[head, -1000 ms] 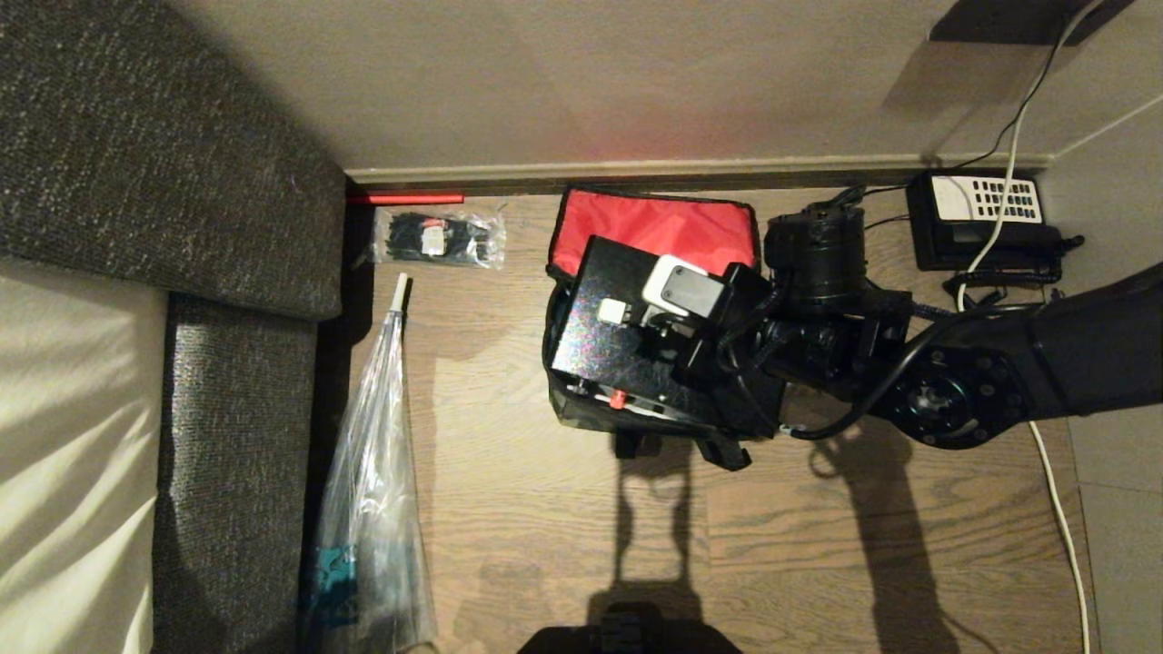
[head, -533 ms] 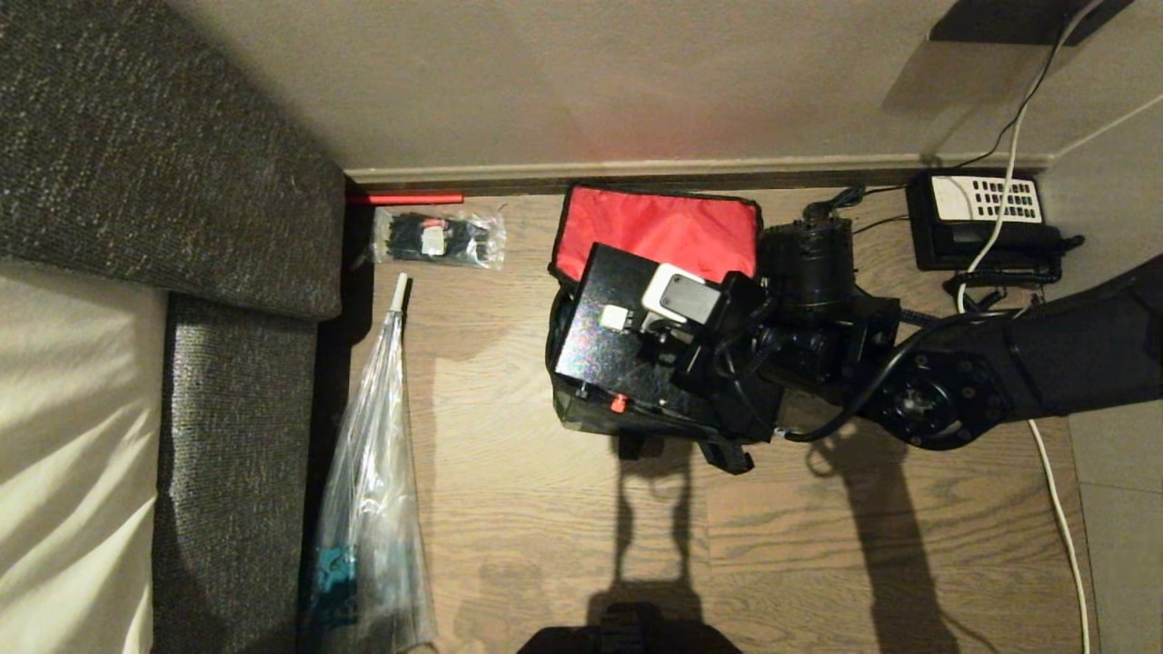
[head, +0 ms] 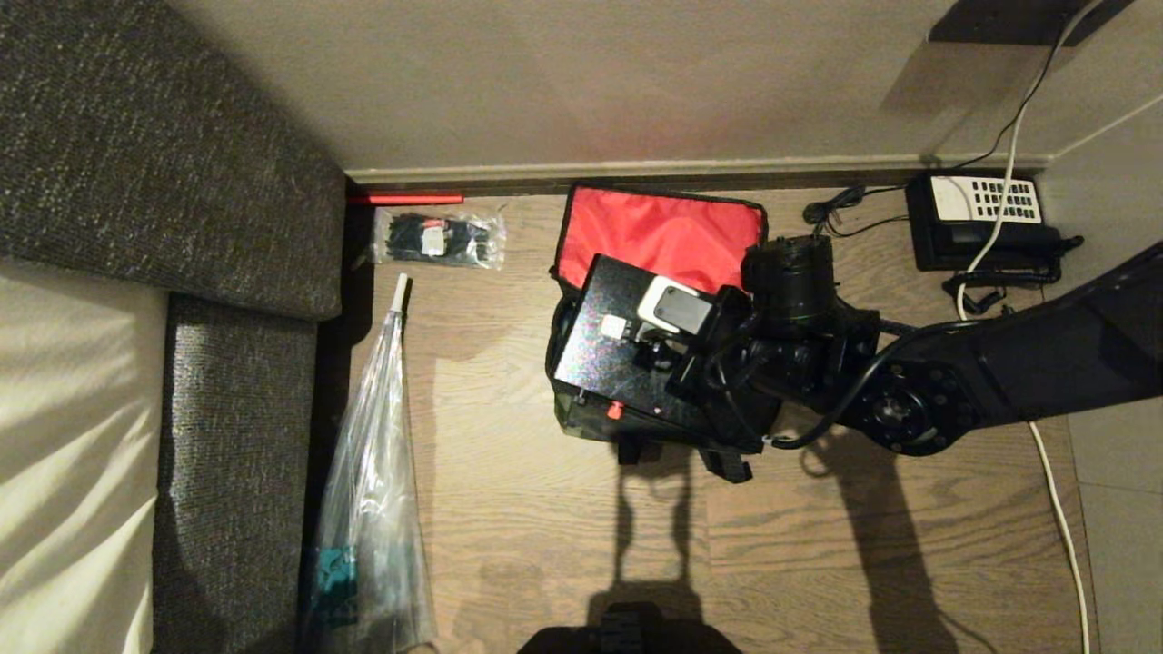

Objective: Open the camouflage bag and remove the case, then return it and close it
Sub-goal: Place the black box back

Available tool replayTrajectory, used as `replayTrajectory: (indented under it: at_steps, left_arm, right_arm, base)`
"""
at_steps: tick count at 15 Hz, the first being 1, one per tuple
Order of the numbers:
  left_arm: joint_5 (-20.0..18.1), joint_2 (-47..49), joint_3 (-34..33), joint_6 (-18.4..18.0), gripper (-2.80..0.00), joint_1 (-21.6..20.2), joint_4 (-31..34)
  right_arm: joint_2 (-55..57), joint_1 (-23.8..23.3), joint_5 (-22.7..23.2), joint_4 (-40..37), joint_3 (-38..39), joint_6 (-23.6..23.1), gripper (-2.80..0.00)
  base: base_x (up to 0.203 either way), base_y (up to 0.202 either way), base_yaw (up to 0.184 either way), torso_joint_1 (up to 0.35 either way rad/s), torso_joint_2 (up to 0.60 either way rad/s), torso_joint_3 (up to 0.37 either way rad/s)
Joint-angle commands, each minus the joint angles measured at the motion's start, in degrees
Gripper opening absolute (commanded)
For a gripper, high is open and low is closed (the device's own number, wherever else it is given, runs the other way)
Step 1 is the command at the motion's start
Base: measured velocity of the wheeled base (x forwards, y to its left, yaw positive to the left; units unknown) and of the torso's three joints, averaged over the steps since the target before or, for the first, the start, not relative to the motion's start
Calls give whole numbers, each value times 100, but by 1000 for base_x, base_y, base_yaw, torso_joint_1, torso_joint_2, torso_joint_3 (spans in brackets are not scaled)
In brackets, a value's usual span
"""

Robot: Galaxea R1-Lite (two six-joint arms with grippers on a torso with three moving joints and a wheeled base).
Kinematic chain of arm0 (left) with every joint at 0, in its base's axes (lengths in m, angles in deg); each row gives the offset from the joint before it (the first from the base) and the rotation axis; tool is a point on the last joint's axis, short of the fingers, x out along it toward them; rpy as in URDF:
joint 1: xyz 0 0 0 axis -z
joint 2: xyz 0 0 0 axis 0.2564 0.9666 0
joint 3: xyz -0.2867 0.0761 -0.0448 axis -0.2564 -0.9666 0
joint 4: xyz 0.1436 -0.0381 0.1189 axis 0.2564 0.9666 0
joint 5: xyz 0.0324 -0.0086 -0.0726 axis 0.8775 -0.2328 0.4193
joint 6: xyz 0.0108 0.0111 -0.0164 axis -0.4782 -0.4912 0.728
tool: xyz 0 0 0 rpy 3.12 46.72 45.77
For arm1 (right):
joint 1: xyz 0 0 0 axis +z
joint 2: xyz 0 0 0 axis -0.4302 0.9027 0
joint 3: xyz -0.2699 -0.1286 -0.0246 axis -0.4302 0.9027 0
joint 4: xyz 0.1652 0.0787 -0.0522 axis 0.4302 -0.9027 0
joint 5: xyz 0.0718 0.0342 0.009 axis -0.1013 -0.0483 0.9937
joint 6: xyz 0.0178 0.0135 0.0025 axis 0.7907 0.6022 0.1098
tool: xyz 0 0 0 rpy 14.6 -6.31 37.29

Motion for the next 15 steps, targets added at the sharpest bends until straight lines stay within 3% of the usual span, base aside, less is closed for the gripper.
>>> replayTrajectory:
  at_steps: [1, 15]
  left_arm:
    - [0, -2, -1, -2, -280, -1, 2]
    - [0, -11, -1, -1, -280, -1, 2]
  right_arm:
    - [113, -6, -16, -2, -11, 3, -280]
    - [435, -141, 23, 7, -96, 148, -280]
  base:
    - [0, 0, 0, 0, 0, 0]
    - [0, 0, 0, 0, 0, 0]
